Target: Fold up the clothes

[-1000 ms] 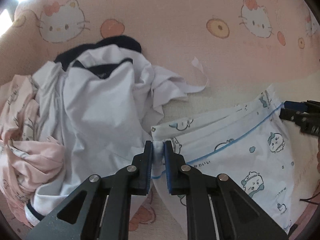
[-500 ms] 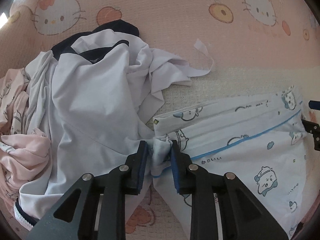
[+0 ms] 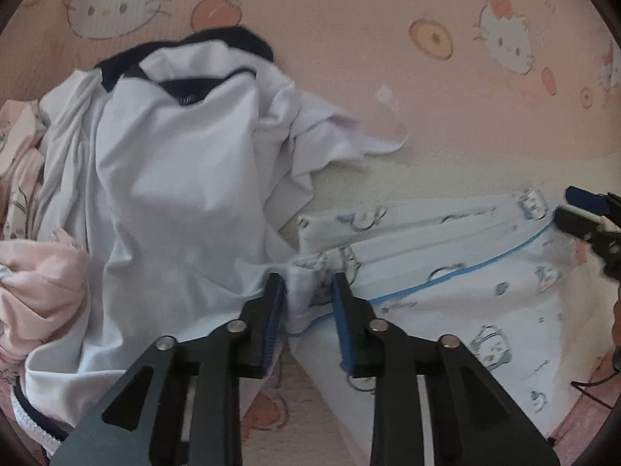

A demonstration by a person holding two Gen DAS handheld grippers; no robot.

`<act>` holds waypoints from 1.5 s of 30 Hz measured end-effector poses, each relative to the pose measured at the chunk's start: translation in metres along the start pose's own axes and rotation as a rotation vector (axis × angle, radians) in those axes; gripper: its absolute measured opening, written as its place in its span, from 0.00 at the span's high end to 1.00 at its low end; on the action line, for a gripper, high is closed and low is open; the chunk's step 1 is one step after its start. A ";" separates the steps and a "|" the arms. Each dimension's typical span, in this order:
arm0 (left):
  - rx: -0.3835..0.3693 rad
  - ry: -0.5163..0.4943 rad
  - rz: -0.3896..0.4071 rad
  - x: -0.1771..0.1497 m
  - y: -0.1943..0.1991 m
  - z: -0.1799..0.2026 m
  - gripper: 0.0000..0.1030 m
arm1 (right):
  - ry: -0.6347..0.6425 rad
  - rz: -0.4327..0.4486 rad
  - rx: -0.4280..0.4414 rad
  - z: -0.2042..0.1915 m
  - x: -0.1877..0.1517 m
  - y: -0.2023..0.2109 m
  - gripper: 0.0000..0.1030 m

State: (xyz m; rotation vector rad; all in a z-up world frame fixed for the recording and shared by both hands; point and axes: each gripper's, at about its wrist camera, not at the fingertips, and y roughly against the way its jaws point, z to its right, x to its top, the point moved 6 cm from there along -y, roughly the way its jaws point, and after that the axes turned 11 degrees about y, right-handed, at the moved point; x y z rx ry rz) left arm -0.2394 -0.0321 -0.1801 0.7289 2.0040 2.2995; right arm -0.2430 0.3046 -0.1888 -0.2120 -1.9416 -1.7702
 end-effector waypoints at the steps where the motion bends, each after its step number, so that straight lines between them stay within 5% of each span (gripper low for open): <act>1: 0.006 0.004 0.006 -0.001 -0.003 -0.002 0.63 | 0.023 -0.023 -0.012 -0.010 0.001 -0.013 0.37; 4: 0.002 0.025 0.017 0.000 -0.002 -0.004 0.63 | -0.016 -0.063 -0.077 -0.008 -0.008 -0.033 0.53; 5: -0.003 0.029 0.022 0.001 -0.001 -0.004 0.76 | -0.018 -0.066 -0.086 -0.006 -0.011 -0.035 0.55; 7: -0.020 0.014 0.039 0.001 0.005 0.000 0.83 | -0.022 -0.059 -0.097 -0.002 -0.014 -0.031 0.79; 12: -0.026 -0.080 0.133 0.006 0.035 0.019 0.85 | -0.038 -0.007 -0.128 0.007 -0.013 -0.012 0.90; 20: -0.071 -0.120 0.108 0.025 0.025 0.023 0.80 | -0.172 -0.001 -0.124 0.044 -0.017 0.001 0.90; 23: -0.058 -0.117 0.096 0.025 0.021 0.021 0.67 | -0.193 -0.006 -0.156 0.048 -0.018 -0.002 0.89; 28: -0.156 -0.085 0.055 0.029 0.022 0.022 0.66 | -0.195 -0.021 -0.245 0.065 -0.025 0.014 0.89; 31: -0.142 -0.101 0.054 0.026 0.017 0.025 0.66 | -0.223 -0.026 -0.260 0.076 -0.026 0.014 0.88; 35: -0.175 -0.098 0.100 0.028 0.023 0.035 0.66 | -0.292 -0.041 -0.171 0.080 -0.027 0.005 0.74; 36: -0.175 -0.110 0.111 0.028 0.026 0.038 0.66 | -0.297 -0.030 -0.155 0.080 -0.025 0.006 0.64; 42: -0.086 -0.189 0.006 0.011 -0.007 0.045 0.66 | -0.332 -0.030 0.018 0.072 -0.020 0.003 0.39; 43: -0.073 -0.182 0.007 0.010 -0.010 0.045 0.69 | -0.313 -0.053 0.036 0.067 -0.022 -0.002 0.39; 44: -0.061 -0.174 0.009 0.010 -0.013 0.044 0.93 | -0.283 -0.077 0.021 0.064 -0.023 -0.008 0.39; 45: -0.056 -0.174 0.032 0.013 -0.011 0.046 0.94 | -0.253 -0.099 0.005 0.060 -0.024 -0.014 0.43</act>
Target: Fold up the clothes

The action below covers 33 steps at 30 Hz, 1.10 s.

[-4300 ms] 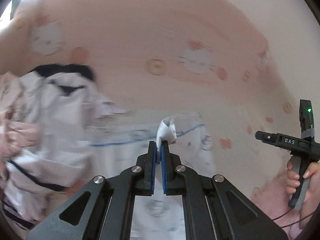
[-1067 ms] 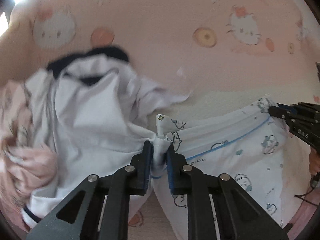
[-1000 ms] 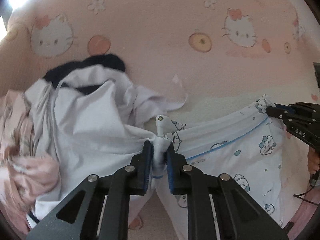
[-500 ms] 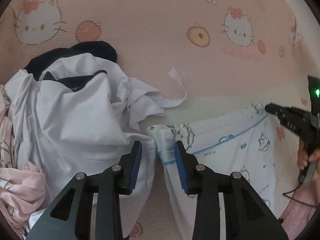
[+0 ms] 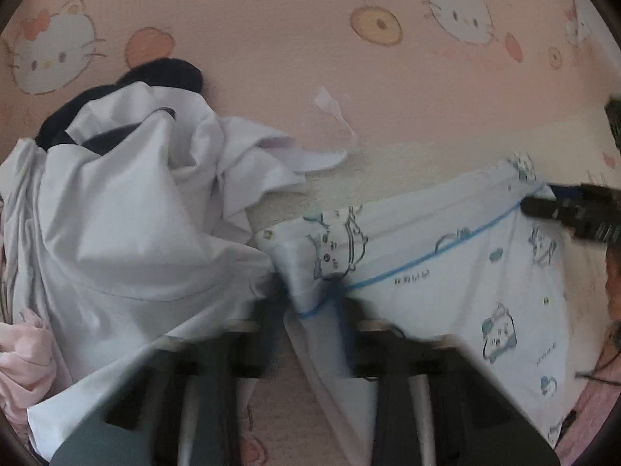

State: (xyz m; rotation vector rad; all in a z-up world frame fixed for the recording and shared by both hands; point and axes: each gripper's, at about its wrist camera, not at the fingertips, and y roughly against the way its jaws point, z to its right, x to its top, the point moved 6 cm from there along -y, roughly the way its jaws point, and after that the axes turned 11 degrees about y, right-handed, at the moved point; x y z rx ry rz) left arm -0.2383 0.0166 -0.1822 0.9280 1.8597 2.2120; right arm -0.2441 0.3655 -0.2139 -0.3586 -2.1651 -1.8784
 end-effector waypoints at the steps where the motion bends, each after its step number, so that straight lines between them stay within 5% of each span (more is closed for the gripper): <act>1: 0.007 -0.001 0.023 0.004 0.002 0.002 0.94 | 0.030 0.009 -0.031 -0.004 0.001 0.001 0.57; 2: 0.012 -0.017 0.034 0.007 0.003 0.005 0.94 | 0.060 0.017 -0.063 -0.007 0.002 0.002 0.64; 3: 0.021 -0.028 0.048 0.011 0.003 0.007 0.94 | 0.088 0.026 -0.092 -0.011 0.003 0.003 0.83; 6: -0.001 -0.005 0.048 0.020 0.000 0.006 0.94 | 0.054 0.060 -0.072 -0.003 0.009 0.008 0.88; 10: -0.023 0.041 -0.006 0.019 -0.013 -0.004 0.86 | 0.015 0.083 -0.059 0.005 0.013 0.004 0.86; 13: -0.010 0.063 0.004 0.022 -0.011 -0.012 0.62 | 0.014 0.096 -0.070 0.005 0.011 0.006 0.79; 20: -0.070 0.172 0.006 0.000 0.040 -0.019 0.62 | -0.035 0.131 -0.096 -0.002 -0.002 0.046 0.69; 24: -0.181 0.392 -0.086 -0.052 0.050 -0.034 0.62 | -0.078 0.091 -0.001 -0.031 -0.053 0.081 0.65; 27: -0.165 0.492 -0.142 -0.099 0.048 -0.045 0.63 | -0.131 0.062 0.057 -0.060 -0.104 0.089 0.64; 29: -0.112 0.459 -0.130 -0.120 0.053 -0.047 0.70 | -0.156 0.031 0.075 -0.078 -0.140 0.085 0.63; 33: -0.082 0.235 -0.050 -0.136 0.074 -0.024 0.74 | -0.075 -0.001 0.026 -0.111 -0.172 0.078 0.63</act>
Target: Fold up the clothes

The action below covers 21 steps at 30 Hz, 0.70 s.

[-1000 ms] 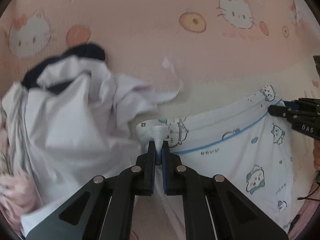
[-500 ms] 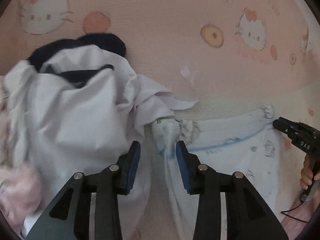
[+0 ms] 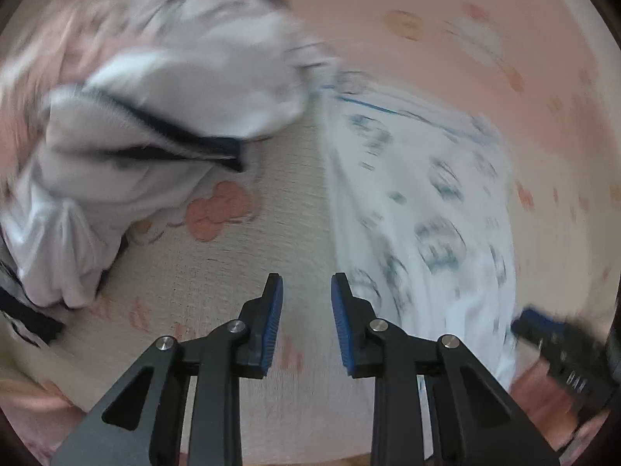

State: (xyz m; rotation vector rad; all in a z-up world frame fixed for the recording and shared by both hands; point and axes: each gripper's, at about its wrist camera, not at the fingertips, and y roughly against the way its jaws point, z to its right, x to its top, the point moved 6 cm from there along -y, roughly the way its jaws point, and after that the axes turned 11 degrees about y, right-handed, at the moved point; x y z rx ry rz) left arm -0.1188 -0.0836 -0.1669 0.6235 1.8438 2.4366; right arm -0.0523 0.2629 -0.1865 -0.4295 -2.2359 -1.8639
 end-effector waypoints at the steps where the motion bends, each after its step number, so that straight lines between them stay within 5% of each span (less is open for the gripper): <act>1: -0.020 -0.042 0.006 -0.006 0.001 0.006 0.74 | 0.018 0.004 -0.014 -0.004 -0.003 0.001 0.63; 7: -0.144 -0.196 0.012 -0.032 0.002 0.034 0.74 | 0.057 -0.004 -0.081 -0.008 -0.014 0.001 0.58; 16: -0.154 -0.160 -0.041 -0.035 -0.019 0.040 0.74 | 0.020 -0.042 -0.109 -0.004 -0.012 -0.008 0.57; 18: -0.111 -0.173 -0.037 -0.038 -0.022 0.037 0.91 | 0.028 -0.051 -0.126 -0.006 -0.009 -0.015 0.57; 21: -0.087 -0.166 -0.050 -0.038 -0.023 0.034 0.96 | 0.029 -0.076 -0.157 -0.005 -0.011 -0.025 0.57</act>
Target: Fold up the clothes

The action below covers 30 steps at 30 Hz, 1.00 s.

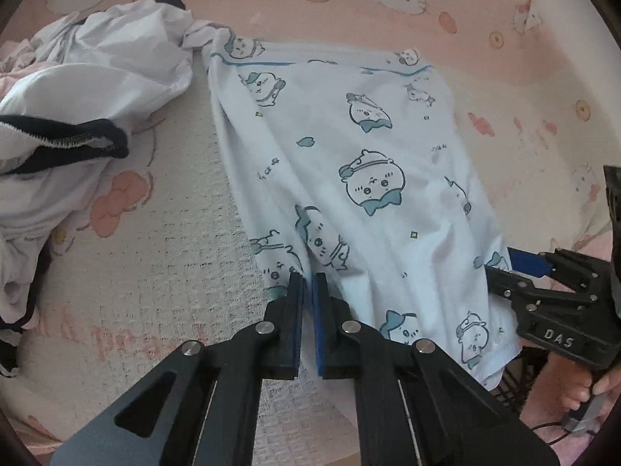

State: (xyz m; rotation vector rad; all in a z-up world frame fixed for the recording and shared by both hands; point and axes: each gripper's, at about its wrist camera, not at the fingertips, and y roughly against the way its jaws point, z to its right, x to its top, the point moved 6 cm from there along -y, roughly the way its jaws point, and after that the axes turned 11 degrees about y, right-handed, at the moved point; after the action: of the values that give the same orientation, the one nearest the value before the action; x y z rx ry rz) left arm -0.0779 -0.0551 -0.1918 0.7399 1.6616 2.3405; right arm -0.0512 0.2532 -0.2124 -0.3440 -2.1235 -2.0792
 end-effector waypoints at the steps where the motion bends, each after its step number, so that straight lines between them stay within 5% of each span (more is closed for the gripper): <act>1: 0.008 0.003 -0.007 0.000 0.000 -0.001 0.96 | 0.010 0.005 -0.007 0.000 -0.001 0.000 0.57; 7: 0.026 0.051 -0.037 -0.001 0.007 -0.017 0.96 | 0.027 0.019 -0.024 0.007 -0.008 0.003 0.50; 10: 0.100 0.082 -0.019 -0.002 0.014 -0.034 0.97 | -0.003 0.011 -0.028 0.017 -0.013 0.006 0.49; 12: 0.059 0.140 -0.020 -0.002 0.020 -0.047 0.97 | -0.017 0.008 -0.031 0.021 -0.015 0.008 0.49; 17: -0.221 0.222 0.024 0.003 0.045 -0.042 0.96 | -0.030 0.065 0.020 0.016 -0.010 0.025 0.49; 20: -0.350 0.246 -0.056 -0.002 0.030 -0.029 0.94 | -0.018 0.091 0.038 0.008 -0.010 0.035 0.48; 25: -0.341 0.218 -0.155 -0.016 0.000 -0.012 0.92 | -0.018 0.028 0.020 0.000 -0.018 0.028 0.48; 30: -0.375 0.218 -0.150 -0.010 0.002 0.001 0.90 | -0.042 0.017 0.011 0.017 -0.029 0.030 0.48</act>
State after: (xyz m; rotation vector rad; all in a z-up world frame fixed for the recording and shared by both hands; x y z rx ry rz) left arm -0.0689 -0.0592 -0.1921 0.2884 1.2362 2.5843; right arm -0.0142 0.2691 -0.1917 -0.4055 -2.1469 -2.0680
